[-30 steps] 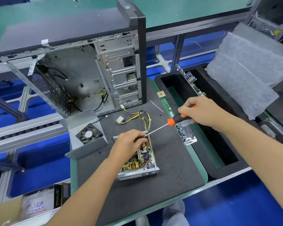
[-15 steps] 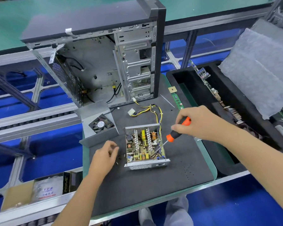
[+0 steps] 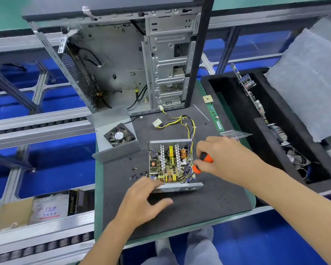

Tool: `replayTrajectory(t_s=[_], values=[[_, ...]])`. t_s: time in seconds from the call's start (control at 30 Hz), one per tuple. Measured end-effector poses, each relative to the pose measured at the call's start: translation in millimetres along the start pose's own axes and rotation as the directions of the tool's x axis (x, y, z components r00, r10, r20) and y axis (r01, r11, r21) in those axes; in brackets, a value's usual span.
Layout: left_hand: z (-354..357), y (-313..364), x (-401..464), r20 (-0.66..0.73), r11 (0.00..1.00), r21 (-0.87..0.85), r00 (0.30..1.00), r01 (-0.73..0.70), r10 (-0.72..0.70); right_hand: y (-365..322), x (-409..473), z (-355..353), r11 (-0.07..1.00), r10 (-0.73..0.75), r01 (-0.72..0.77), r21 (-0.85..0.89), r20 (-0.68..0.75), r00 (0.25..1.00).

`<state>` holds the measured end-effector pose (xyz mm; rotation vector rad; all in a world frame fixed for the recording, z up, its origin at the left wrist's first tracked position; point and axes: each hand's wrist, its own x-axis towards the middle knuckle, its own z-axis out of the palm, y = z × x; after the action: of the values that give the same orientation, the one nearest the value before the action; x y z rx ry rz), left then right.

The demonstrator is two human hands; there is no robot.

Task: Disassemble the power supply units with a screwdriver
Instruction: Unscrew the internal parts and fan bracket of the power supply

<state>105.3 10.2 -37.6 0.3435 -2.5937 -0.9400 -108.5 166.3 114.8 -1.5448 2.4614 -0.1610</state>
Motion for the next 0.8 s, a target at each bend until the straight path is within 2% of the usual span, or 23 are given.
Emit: replayTrajectory(t_s=[0.13, 0.33, 0.47, 0.63, 0.8], values=[[12, -3, 3, -0.078, 0.994, 0.096, 0.996, -0.043, 0.05, -2, 0, 0, 1.0, -0.015, 0.015, -0.022, 0.001, 1.0], [20, -3, 3, -0.058, 0.992, 0.108, 0.995, -0.071, 0.078, 0, -2, 0, 1.0, 0.01, -0.01, 0.003, -0.021, 1.0], [20, -2, 4, -0.049, 0.992, 0.106, 0.996, -0.066, 0.072, -3, -2, -2, 0.997, -0.036, 0.037, -0.074, 0.01, 0.999], [21, -3, 4, -0.066, 0.991, 0.104, 0.994, -0.081, 0.088, -11, 3, -6, 0.992, -0.101, 0.107, -0.068, 0.085, 0.991], [24, -3, 5, -0.075, 0.991, 0.105, 0.993, -0.079, 0.087, -19, 7, -6, 0.981, -0.017, 0.041, -0.189, 0.129, 0.992]])
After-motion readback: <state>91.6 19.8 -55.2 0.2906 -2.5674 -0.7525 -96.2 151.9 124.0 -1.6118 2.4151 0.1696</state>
